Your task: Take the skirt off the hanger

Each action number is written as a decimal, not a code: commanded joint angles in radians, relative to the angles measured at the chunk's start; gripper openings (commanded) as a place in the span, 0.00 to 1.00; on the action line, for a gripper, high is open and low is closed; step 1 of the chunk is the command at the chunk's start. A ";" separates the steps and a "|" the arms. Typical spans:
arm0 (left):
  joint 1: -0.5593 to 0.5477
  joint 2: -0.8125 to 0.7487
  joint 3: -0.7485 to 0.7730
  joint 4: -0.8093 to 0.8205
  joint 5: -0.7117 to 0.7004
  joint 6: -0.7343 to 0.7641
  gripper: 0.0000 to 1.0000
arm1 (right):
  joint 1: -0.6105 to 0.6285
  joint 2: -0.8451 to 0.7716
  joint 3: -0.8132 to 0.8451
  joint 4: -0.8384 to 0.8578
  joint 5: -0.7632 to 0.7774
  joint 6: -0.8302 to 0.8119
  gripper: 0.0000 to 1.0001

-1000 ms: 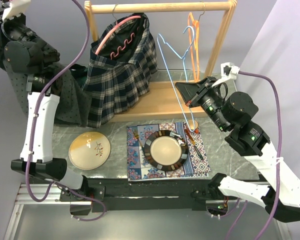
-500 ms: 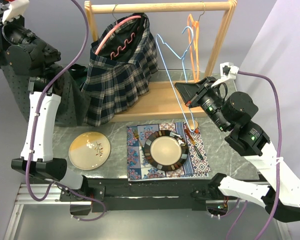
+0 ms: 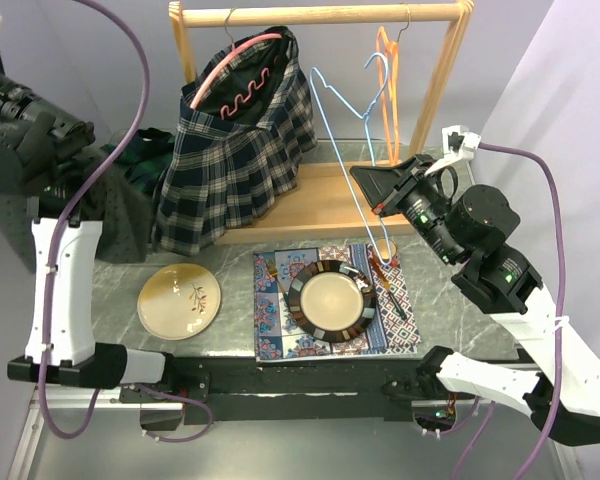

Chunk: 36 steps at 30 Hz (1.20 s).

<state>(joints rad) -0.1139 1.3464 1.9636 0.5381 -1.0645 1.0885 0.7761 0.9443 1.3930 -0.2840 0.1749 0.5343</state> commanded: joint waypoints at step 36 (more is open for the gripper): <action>0.209 0.361 -0.268 -0.684 0.460 -1.329 0.01 | -0.003 0.024 0.078 0.029 0.026 -0.145 0.00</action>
<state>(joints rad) 0.0650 1.7752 1.7805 -0.0219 -0.7547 0.1417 0.7761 0.9585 1.4311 -0.2989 0.1753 0.4286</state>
